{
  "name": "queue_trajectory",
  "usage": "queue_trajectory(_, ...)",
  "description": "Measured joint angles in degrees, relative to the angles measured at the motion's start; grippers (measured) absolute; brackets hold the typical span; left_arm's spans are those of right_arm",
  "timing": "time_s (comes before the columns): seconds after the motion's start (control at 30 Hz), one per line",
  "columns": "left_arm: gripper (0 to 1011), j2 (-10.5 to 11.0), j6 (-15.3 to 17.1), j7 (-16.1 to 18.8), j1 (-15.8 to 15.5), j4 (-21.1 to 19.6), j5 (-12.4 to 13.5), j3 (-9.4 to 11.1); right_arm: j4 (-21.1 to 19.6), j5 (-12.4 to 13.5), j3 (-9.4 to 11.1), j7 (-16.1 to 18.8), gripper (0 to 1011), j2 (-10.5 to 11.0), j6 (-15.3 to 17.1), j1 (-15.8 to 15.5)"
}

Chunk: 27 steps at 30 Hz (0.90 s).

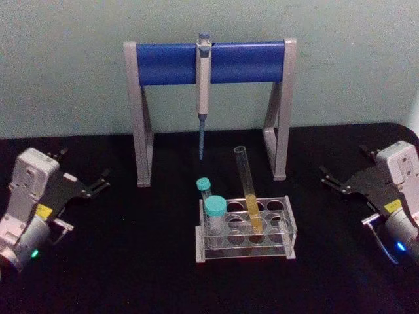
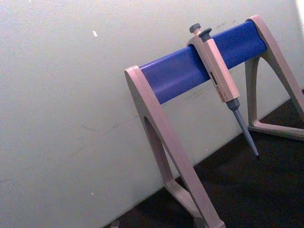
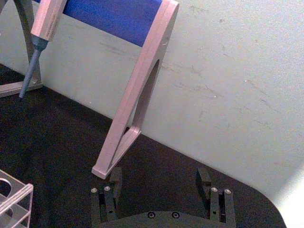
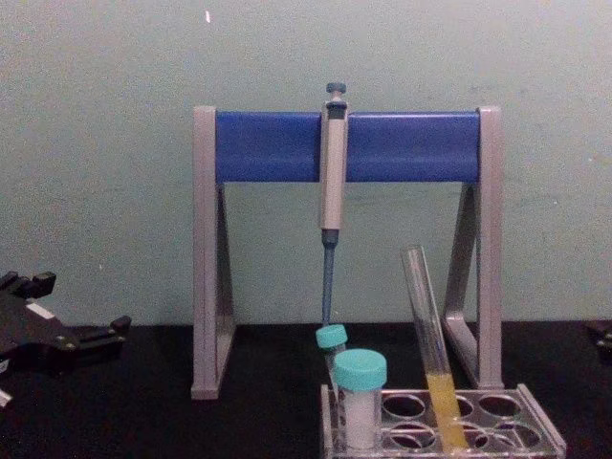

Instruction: Pick up the test tube from the test tube rack, shake it, then place it back into the test tube rack.

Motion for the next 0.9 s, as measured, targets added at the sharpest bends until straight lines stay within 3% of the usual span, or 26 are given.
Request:
queue_trajectory(0.5,1001,0.00,0.00,0.00,0.01,0.00,0.00,0.00,-2.74,-1.19,2.27,1.60,1000,-0.15,-2.01,-2.05)
queue_trajectory(0.9,1001,0.00,0.00,0.00,0.01,0.00,0.00,0.00,-6.26,3.29,3.47,10.99,1000,0.56,-6.12,-3.69)
